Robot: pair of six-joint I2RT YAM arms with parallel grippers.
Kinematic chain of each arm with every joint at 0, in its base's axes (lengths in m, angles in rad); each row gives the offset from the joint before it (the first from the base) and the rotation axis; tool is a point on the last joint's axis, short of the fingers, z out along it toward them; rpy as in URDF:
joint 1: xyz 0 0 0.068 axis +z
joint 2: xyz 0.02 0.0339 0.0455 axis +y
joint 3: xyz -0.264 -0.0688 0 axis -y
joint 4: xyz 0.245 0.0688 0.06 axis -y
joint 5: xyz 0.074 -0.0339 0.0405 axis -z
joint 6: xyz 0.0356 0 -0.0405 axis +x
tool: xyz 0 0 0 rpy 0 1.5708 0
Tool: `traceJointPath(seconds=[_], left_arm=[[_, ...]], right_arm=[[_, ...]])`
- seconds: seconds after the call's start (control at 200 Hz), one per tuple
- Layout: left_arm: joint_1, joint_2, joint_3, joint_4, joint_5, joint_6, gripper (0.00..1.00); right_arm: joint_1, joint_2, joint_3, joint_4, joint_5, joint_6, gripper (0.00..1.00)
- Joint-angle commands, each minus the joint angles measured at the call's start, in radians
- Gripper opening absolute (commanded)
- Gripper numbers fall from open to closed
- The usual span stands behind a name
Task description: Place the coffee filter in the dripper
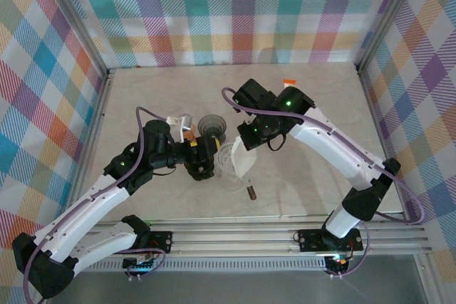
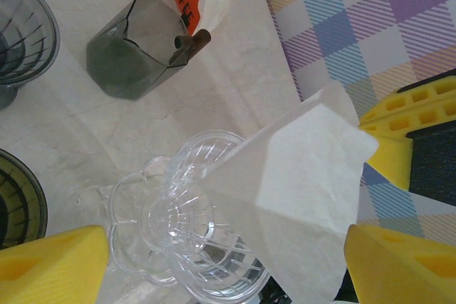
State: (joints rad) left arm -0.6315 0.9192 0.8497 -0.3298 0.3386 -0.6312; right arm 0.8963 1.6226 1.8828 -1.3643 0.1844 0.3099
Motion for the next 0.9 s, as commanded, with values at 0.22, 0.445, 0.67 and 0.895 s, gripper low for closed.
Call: traceJointPath(seconds=[0.22,0.445,0.67,0.895], left_arm=[[-0.042,0.010,0.002,0.027,-0.017,0.048,0.75],[-0.043,0.032,-0.029,0.073,-0.002,0.031,0.65],[-0.044,0.066,-0.043,0.085,0.008,0.025,0.46],[-0.045,0.091,-0.045,0.068,0.001,0.027,0.38]], right_arm=[[0.031,0.071,-0.001,-0.008,0.030,-0.001,0.00],[0.039,0.081,-0.015,0.013,0.046,0.004,0.00],[0.046,0.073,-0.034,0.040,0.046,0.017,0.04],[0.048,0.053,-0.070,0.078,0.038,0.029,0.06]])
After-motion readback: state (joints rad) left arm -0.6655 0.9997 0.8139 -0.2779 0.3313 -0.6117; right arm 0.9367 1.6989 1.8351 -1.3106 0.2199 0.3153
